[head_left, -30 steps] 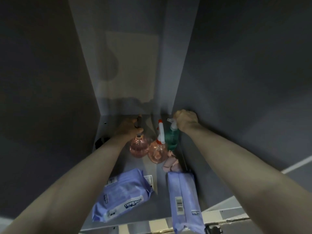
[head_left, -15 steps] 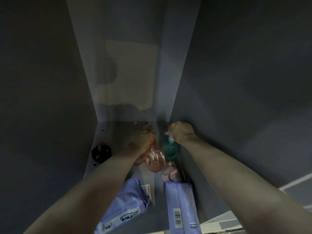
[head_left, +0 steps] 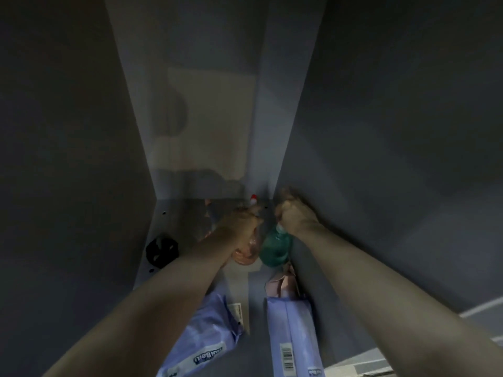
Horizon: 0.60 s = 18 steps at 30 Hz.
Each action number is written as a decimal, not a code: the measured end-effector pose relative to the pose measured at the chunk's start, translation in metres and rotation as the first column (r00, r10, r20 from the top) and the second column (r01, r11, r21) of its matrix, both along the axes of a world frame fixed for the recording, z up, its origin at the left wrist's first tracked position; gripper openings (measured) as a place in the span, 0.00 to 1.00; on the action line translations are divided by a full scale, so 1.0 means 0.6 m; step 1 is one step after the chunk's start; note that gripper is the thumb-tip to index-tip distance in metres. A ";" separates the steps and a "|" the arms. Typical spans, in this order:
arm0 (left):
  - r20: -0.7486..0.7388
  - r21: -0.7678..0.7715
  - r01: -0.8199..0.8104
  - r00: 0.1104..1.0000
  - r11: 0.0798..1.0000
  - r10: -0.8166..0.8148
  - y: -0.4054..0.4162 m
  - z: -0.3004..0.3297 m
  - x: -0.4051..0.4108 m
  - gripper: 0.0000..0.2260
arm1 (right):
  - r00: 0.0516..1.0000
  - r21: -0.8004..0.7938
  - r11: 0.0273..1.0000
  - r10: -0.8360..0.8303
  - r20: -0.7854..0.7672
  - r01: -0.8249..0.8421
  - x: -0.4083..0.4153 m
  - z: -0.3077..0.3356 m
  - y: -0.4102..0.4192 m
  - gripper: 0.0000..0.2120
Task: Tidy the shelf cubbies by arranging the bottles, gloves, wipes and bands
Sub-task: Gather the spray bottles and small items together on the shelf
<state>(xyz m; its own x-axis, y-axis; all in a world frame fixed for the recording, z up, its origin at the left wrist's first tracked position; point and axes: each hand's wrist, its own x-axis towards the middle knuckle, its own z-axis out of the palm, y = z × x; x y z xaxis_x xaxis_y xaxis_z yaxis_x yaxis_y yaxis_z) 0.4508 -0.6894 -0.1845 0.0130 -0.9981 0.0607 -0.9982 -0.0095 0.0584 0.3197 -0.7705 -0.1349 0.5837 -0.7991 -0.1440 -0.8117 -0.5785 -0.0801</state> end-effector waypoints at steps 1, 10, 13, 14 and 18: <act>-0.013 0.000 0.033 0.999 0.999 -0.033 -0.002 0.004 0.000 0.21 | 0.999 -0.002 1.000 -0.026 0.031 0.026 0.000 -0.002 0.000 0.20; 0.021 -0.510 -0.203 0.969 0.836 0.248 0.024 0.043 0.022 0.16 | 0.928 0.053 0.941 -0.339 0.158 0.334 -0.005 -0.004 0.008 0.19; -0.288 -0.105 -0.629 0.760 0.770 0.582 0.032 0.041 0.039 0.30 | 0.895 0.187 0.908 -0.407 0.182 0.375 -0.003 -0.014 0.009 0.20; -0.371 0.072 -0.670 0.670 0.739 0.643 0.030 0.032 0.049 0.35 | 0.883 0.208 0.899 -0.426 0.199 0.386 -0.002 -0.016 0.010 0.19; -0.600 0.250 -0.628 0.497 0.737 0.627 0.032 0.013 0.072 0.36 | 0.860 0.270 0.878 -0.457 0.227 0.395 0.001 -0.017 0.010 0.18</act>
